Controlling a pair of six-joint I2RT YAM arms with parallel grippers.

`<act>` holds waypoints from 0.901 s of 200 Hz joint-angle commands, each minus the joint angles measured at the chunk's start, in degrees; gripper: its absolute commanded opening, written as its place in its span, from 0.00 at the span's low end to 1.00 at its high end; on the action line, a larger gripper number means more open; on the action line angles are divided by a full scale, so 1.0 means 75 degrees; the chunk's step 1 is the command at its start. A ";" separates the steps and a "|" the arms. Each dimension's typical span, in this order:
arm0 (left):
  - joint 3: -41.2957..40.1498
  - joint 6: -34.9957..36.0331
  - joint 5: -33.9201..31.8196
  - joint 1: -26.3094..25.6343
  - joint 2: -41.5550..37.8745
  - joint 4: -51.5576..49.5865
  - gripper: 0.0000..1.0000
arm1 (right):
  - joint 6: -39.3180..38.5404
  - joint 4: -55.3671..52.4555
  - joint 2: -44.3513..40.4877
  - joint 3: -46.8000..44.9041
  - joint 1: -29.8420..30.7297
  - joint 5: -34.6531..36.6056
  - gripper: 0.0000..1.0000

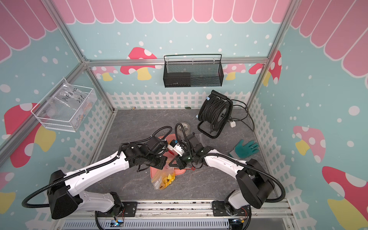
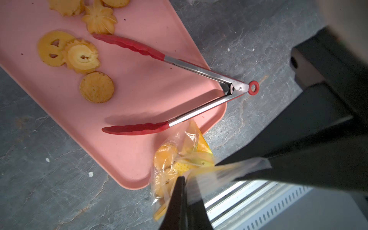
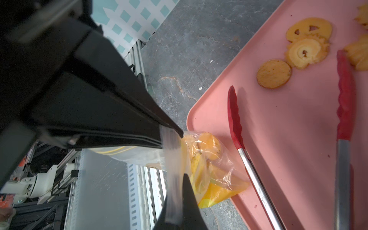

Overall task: Put the cookies into a resealable bag to prevent moisture
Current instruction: Adjust the ziploc bag at the center of the board.

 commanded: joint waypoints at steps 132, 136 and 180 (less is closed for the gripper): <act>0.0444 0.3077 0.5513 0.1298 -0.0413 -0.0933 0.04 | -0.0909 0.3296 -0.2351 -0.2126 -0.0015 -0.1089 0.15; 0.0429 0.3113 0.5433 0.1324 -0.0431 -0.0942 0.05 | -0.0884 0.3328 -0.2392 -0.2162 -0.0019 -0.1127 0.15; 0.0299 0.3370 0.5066 0.1523 -0.0076 -0.0810 0.12 | -0.0588 0.3608 -0.2477 -0.2497 -0.0028 -0.1414 0.11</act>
